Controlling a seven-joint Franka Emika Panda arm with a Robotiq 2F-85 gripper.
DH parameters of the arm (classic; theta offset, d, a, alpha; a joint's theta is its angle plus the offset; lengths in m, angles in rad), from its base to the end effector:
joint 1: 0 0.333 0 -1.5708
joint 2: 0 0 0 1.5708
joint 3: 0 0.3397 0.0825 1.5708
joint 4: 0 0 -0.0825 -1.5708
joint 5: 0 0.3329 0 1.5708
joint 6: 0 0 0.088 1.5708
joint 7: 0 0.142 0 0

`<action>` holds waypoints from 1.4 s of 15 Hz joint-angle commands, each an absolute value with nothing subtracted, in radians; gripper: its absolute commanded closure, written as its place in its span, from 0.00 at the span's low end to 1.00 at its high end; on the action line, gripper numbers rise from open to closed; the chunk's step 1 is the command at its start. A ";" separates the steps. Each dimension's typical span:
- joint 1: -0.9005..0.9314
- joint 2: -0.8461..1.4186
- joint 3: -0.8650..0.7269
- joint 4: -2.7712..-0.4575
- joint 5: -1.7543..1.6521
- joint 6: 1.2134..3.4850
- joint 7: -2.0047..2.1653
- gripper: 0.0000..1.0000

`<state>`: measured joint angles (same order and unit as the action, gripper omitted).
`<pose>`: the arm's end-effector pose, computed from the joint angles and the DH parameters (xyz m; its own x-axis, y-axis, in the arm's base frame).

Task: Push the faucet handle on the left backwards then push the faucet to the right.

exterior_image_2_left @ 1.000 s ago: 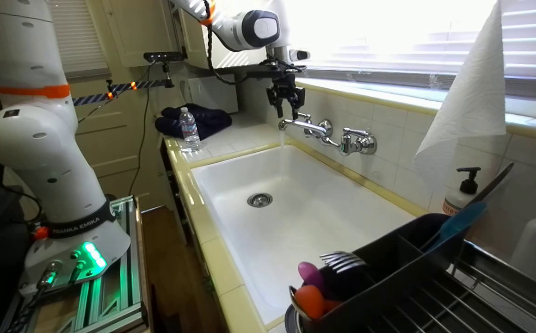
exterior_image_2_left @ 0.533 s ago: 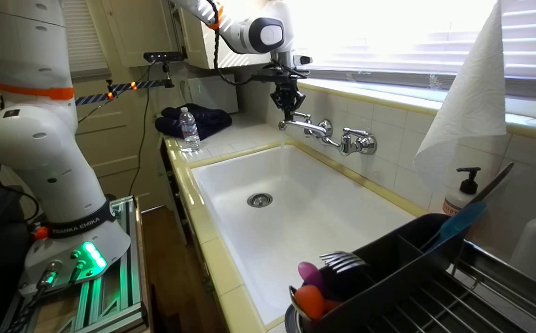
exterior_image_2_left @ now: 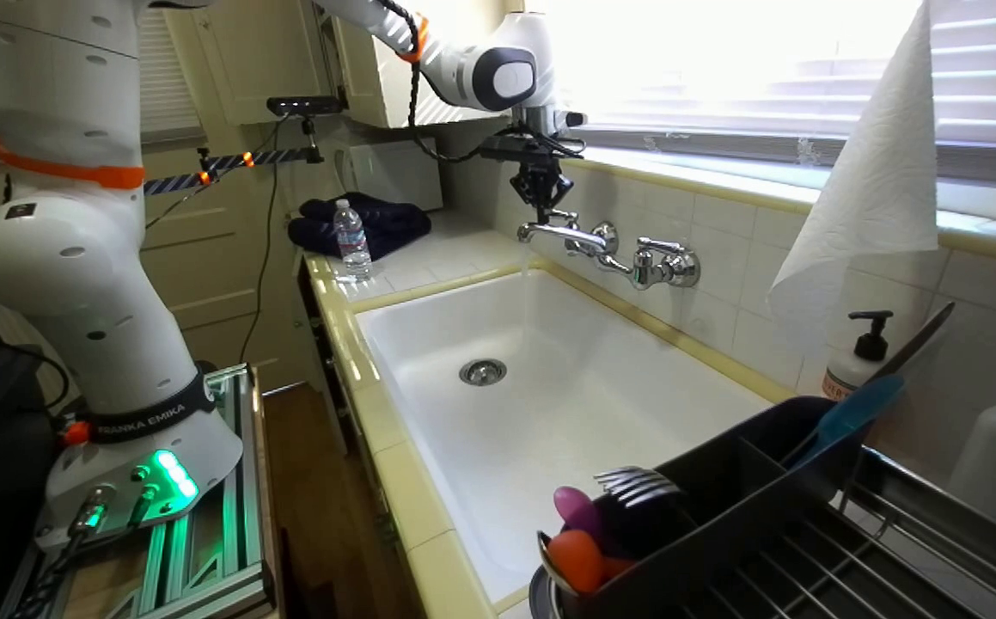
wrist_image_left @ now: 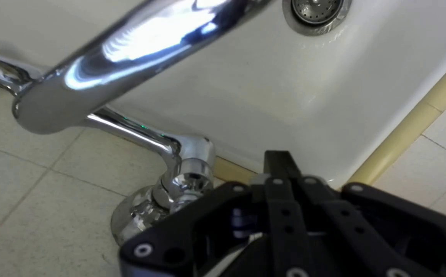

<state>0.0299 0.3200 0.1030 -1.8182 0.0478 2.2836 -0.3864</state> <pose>0.6127 0.0791 0.3935 0.8744 0.4575 0.1614 0.4654 -0.8850 -0.0127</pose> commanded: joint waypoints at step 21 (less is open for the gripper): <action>-0.009 0.424 0.165 -1.738 0.157 2.471 -0.430 1.00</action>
